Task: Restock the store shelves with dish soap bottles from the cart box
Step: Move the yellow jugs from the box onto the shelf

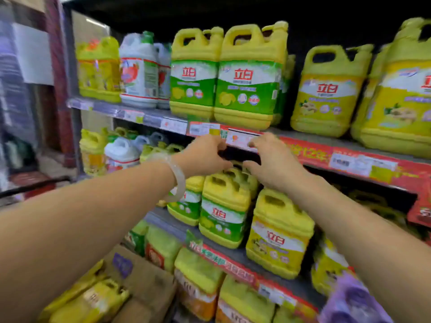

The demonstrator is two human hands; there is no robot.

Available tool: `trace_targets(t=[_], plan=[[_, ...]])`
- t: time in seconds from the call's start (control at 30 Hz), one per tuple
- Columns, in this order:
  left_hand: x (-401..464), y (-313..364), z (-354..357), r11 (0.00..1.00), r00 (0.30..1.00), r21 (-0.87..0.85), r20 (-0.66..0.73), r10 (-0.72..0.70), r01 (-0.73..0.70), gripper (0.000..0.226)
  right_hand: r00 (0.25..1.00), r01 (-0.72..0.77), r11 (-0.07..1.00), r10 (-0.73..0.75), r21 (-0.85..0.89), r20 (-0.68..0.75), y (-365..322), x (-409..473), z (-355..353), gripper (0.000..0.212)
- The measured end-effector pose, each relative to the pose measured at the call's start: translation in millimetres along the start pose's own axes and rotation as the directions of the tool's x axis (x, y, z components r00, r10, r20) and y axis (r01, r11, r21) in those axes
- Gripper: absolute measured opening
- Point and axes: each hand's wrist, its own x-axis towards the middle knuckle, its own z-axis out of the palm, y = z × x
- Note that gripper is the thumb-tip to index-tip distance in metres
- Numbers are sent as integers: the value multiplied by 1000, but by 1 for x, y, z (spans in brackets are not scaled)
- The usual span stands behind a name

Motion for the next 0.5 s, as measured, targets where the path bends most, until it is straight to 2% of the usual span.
trace_targets(t=[0.07, 0.17, 0.4, 0.5], plan=[[-20, -37, -7, 998, 999, 56, 29, -41, 39, 48, 986, 25, 1000, -26, 8, 167, -49, -1, 32, 41], [-57, -105, -20, 984, 985, 129, 104, -136, 122, 46, 946, 71, 997, -80, 41, 315, -119, -3, 83, 44], [-129, -269, -48, 911, 884, 274, 272, -381, 309, 45, 845, 74, 968, -189, 240, 501, -256, 2, 190, 49], [-149, -314, -52, 878, 840, 288, 288, -460, 382, 41, 802, 53, 959, -207, 277, 560, -292, 2, 222, 40]])
